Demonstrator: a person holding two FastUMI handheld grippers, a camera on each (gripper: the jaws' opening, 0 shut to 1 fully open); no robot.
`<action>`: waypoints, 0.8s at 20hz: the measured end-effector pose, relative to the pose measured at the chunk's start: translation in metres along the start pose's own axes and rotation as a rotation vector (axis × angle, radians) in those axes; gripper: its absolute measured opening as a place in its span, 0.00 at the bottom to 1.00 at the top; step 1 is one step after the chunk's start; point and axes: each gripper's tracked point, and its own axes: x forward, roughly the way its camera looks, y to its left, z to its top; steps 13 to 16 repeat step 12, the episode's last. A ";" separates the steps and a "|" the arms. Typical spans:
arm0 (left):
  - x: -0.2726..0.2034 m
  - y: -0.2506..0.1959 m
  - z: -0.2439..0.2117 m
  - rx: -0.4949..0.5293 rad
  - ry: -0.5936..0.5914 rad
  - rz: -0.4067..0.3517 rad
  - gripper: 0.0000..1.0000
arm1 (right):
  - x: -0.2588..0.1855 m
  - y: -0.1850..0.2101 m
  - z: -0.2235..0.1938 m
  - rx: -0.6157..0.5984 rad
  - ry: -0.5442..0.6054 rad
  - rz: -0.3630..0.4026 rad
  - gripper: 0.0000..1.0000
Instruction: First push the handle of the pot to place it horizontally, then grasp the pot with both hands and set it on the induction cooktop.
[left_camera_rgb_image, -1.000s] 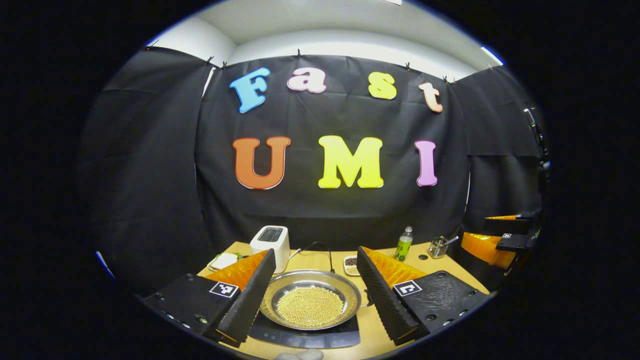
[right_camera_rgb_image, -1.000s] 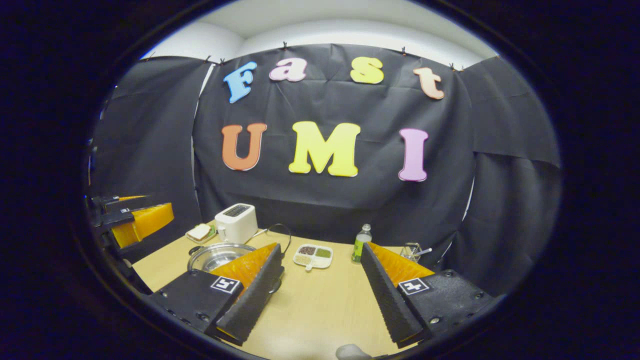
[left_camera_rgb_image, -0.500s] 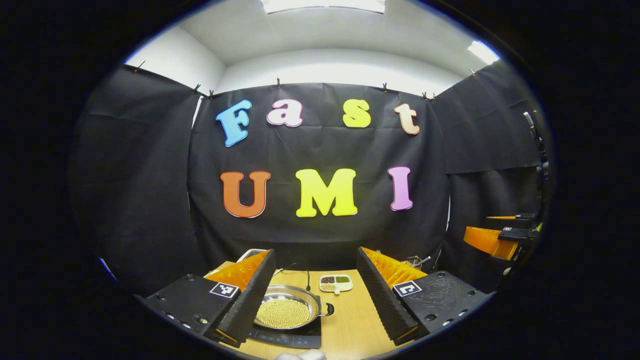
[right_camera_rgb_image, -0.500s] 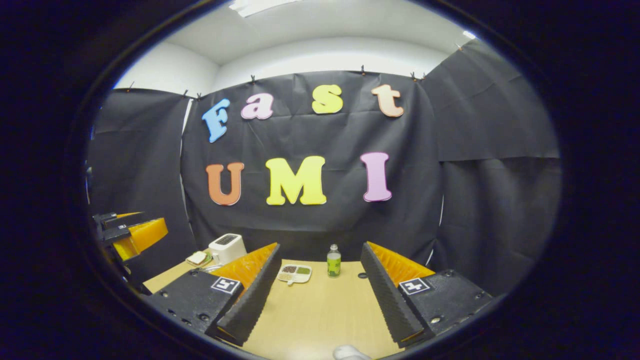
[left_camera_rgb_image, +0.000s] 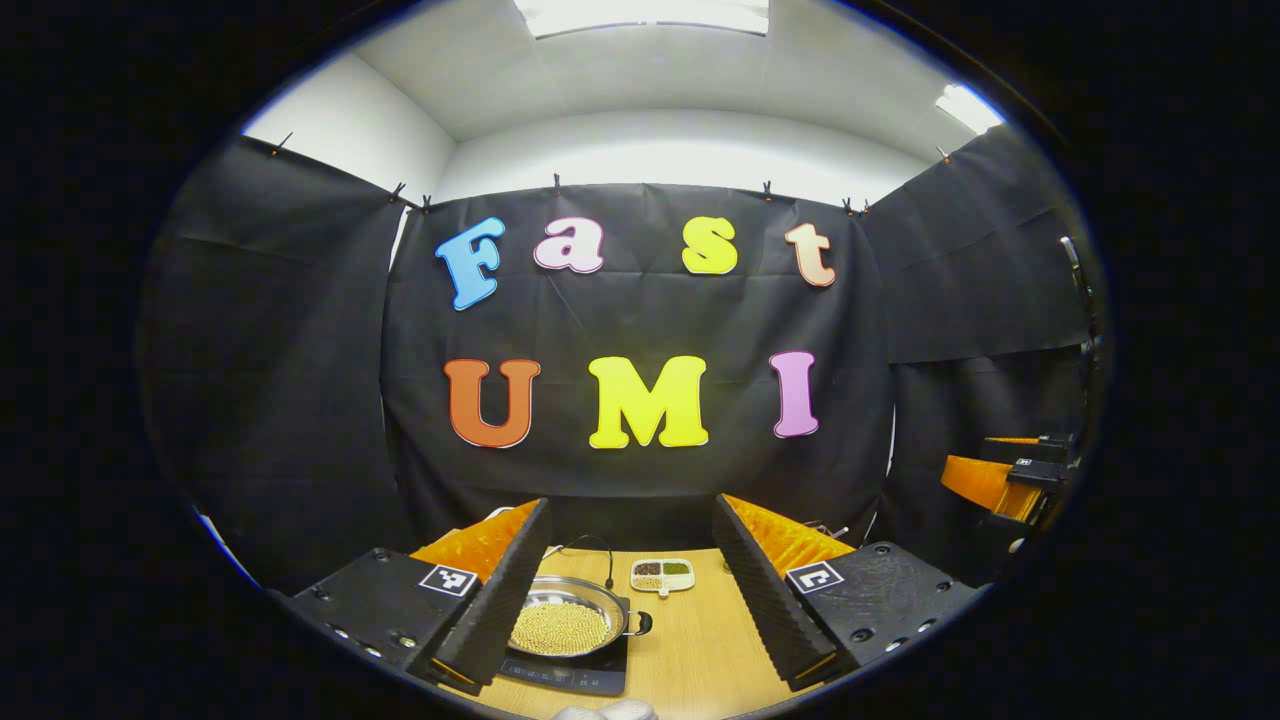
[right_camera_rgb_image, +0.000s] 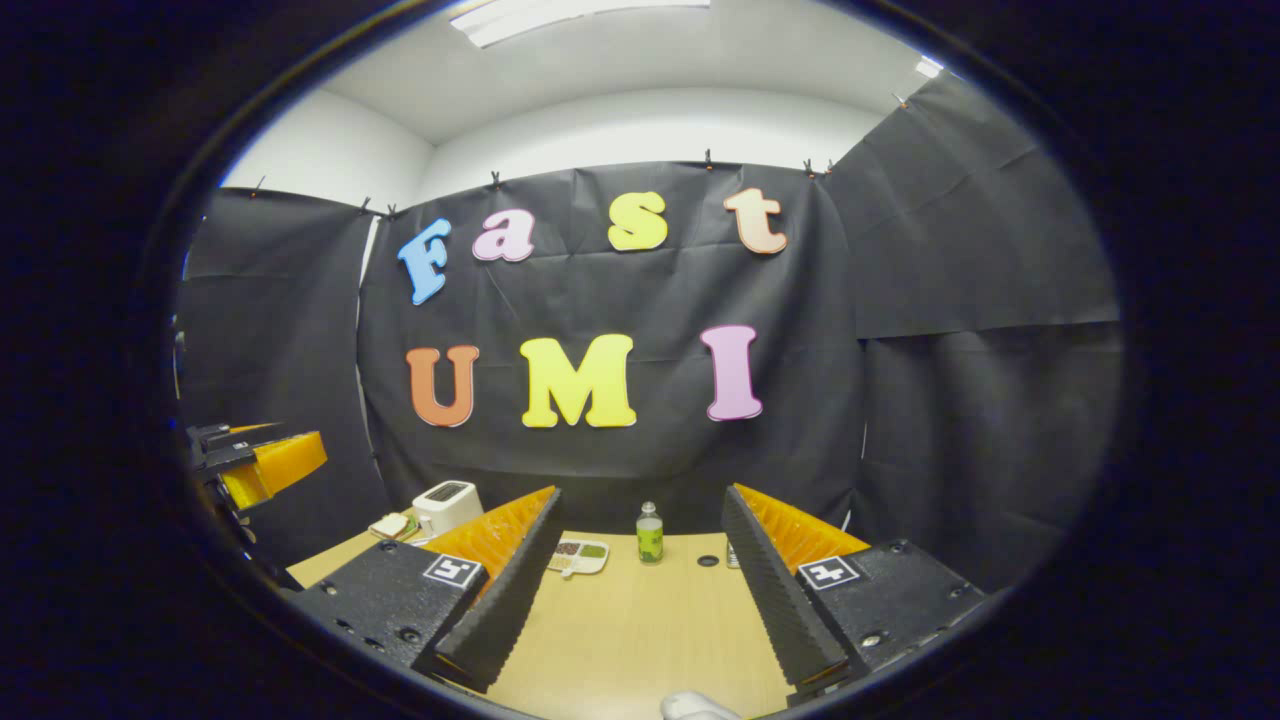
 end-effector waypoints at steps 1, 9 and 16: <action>0.000 -0.001 -0.001 -0.001 0.000 -0.001 0.96 | -0.001 -0.001 0.001 -0.003 -0.001 -0.004 1.00; 0.001 -0.005 -0.006 -0.007 0.018 -0.008 0.96 | -0.001 -0.006 -0.016 0.001 0.018 -0.010 1.00; 0.003 -0.006 -0.010 -0.013 0.026 -0.010 0.96 | 0.001 -0.013 -0.016 0.010 0.019 -0.021 1.00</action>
